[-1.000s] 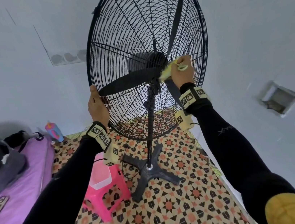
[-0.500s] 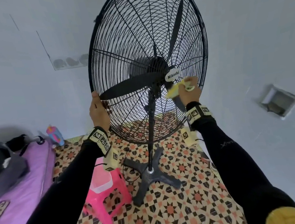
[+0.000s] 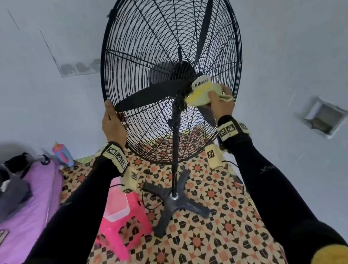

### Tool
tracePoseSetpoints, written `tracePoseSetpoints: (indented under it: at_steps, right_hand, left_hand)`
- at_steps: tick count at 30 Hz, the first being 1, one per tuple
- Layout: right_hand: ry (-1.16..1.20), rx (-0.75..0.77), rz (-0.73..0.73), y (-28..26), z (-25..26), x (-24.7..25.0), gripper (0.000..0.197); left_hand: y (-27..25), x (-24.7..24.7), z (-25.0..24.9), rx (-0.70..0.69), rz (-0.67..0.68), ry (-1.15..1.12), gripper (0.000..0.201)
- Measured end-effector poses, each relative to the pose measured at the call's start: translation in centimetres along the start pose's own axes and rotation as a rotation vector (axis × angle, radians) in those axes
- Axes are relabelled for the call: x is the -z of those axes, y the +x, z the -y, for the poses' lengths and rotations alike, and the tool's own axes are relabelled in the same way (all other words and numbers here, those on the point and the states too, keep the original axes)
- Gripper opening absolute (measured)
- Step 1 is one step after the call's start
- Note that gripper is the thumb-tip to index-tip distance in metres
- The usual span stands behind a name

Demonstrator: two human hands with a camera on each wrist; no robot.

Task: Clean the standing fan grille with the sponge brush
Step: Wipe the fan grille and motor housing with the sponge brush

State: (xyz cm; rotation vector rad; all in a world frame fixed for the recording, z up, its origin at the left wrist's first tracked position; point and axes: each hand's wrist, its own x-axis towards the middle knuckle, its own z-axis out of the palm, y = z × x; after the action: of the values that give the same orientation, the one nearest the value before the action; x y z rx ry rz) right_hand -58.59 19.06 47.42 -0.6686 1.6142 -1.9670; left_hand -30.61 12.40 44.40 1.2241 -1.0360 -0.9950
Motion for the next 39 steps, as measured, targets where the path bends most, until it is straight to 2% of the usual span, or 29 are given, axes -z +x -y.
tracePoseSetpoints:
  at_steps: [1, 3, 5, 7, 10, 12, 15, 17, 18, 20, 22, 23, 25, 27, 30, 33, 35, 39]
  right_hand:
    - [0.012, 0.012, -0.014, -0.3, -0.1, -0.2, 0.051]
    - [-0.094, 0.008, 0.123, -1.1, -0.6, -0.6, 0.044]
    - [-0.312, 0.002, 0.310, -1.9, -0.7, -0.5, 0.030]
    - [-0.397, 0.007, 0.360, -1.8, -0.3, -0.1, 0.025]
    - [-0.244, 0.008, 0.176, -1.0, 0.7, 0.3, 0.025]
    - [-0.289, 0.052, 0.097, -0.4, 0.8, 0.5, 0.013]
    - [-0.383, 0.091, 0.140, -0.8, 1.1, 0.6, 0.008]
    - [-0.371, 0.078, 0.194, -0.7, 1.2, 0.9, 0.022]
    - [-0.353, 0.049, 0.209, -0.4, 1.2, 1.0, 0.026]
    - [-0.335, 0.014, 0.203, 0.2, 1.8, 1.4, 0.024]
    - [-0.374, 0.031, 0.151, 0.8, 2.7, 1.6, 0.033]
    - [-0.398, 0.069, 0.085, 1.2, 3.1, 1.9, 0.039]
    - [-0.443, 0.133, -0.079, 1.3, 4.1, 2.0, 0.036]
    - [-0.469, 0.215, -0.182, 1.3, 4.3, 1.5, 0.035]
    - [-0.563, 0.189, -0.145, 0.4, 3.5, 0.1, 0.037]
    - [-0.610, 0.078, -0.046, 1.1, 1.2, 0.0, 0.021]
    - [-0.634, 0.056, -0.024, 2.4, -0.2, 0.8, 0.020]
    - [-0.530, 0.105, -0.204, -0.6, 2.1, 0.7, 0.029]
  left_hand:
    - [-0.1, 0.0, -0.2, -0.005, 0.004, -0.006, 0.066]
    - [0.2, 0.3, 0.2, -0.020, 0.003, -0.001, 0.079]
    - [0.4, 0.6, 0.7, -0.023, 0.011, -0.015, 0.075]
    - [0.5, 0.6, 1.0, -0.019, 0.036, -0.011, 0.073]
    - [0.6, 0.5, 0.8, -0.016, 0.041, 0.019, 0.069]
    - [0.6, 0.4, 0.8, -0.005, 0.030, 0.053, 0.072]
    - [-0.3, 0.5, -0.1, -0.011, 0.022, 0.086, 0.062]
    - [-0.7, 0.5, -0.4, -0.039, 0.032, 0.095, 0.059]
    - [-0.5, 0.5, -0.2, -0.056, 0.039, 0.091, 0.062]
    - [-0.2, 0.6, 0.2, -0.079, 0.065, 0.062, 0.084]
    - [0.6, 0.6, 1.0, -0.070, 0.059, 0.032, 0.110]
    - [1.0, 0.7, 1.4, -0.064, 0.054, 0.024, 0.115]
    - [1.8, 0.8, 2.1, -0.048, 0.068, 0.011, 0.114]
    - [2.1, 0.9, 2.4, -0.061, 0.070, -0.004, 0.101]
    - [1.8, 0.8, 2.0, -0.100, 0.080, -0.004, 0.090]
    - [2.1, 0.8, 2.3, -0.122, 0.071, -0.004, 0.089]
    - [2.6, 1.0, 2.7, -0.124, 0.068, -0.013, 0.091]
    - [2.2, 1.0, 2.8, -0.175, 0.112, -0.027, 0.098]
